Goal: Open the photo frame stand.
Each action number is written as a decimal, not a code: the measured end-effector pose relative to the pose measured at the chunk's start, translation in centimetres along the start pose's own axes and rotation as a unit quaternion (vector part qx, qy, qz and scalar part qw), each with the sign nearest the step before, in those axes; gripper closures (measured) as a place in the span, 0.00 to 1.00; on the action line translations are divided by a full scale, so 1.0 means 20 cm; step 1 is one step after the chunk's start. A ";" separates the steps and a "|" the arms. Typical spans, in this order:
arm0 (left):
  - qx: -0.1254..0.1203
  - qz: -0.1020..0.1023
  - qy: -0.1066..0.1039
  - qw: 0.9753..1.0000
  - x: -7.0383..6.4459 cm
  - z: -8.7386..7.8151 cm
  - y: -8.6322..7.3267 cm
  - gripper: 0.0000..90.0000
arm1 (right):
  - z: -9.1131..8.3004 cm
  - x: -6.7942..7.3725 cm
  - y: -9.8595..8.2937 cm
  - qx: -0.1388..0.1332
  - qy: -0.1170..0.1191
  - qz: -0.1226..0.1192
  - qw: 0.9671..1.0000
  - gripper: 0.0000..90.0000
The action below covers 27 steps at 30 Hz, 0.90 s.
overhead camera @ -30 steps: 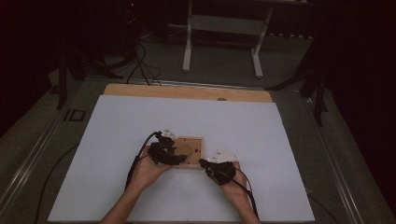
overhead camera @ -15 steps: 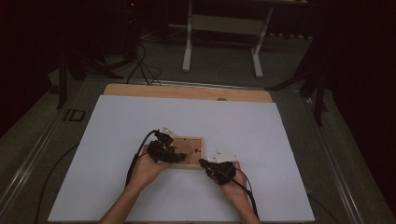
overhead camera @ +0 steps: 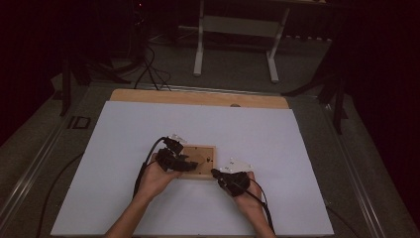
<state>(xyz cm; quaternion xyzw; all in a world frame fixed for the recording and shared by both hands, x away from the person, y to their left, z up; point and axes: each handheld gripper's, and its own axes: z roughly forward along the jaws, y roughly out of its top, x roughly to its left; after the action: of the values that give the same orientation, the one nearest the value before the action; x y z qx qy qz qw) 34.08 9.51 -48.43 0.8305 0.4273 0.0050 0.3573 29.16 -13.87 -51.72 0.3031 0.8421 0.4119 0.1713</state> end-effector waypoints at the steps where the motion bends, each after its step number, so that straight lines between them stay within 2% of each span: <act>1: 0.002 0.000 0.002 1.000 0.00 0.00 0.00 0.56 | 0.00 0.00 0.00 0.000 0.000 0.000 1.000 1.00; 9: 0.004 0.005 0.011 1.000 -0.01 0.00 0.00 0.57 | 0.00 0.00 0.00 -0.001 -0.001 -0.001 1.000 1.00; 13: 0.001 0.011 0.020 1.000 -0.02 0.00 0.00 0.58 | 0.00 0.00 0.00 0.001 0.003 0.007 1.000 0.99; 18: -0.002 0.019 0.028 0.999 -0.03 0.00 0.00 0.58 | -0.01 0.00 0.01 0.008 -0.003 0.004 1.000 0.96; 27: -0.011 0.035 0.043 0.998 -0.06 0.00 -0.02 0.58 | -0.05 -0.03 0.06 0.004 -0.015 0.019 1.000 0.89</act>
<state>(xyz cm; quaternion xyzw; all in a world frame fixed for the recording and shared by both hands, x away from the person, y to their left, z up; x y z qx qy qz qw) 33.07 8.86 -48.29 0.8401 0.4128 0.0574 0.3472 29.54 -14.22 -50.23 0.3260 0.8351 0.4072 0.1748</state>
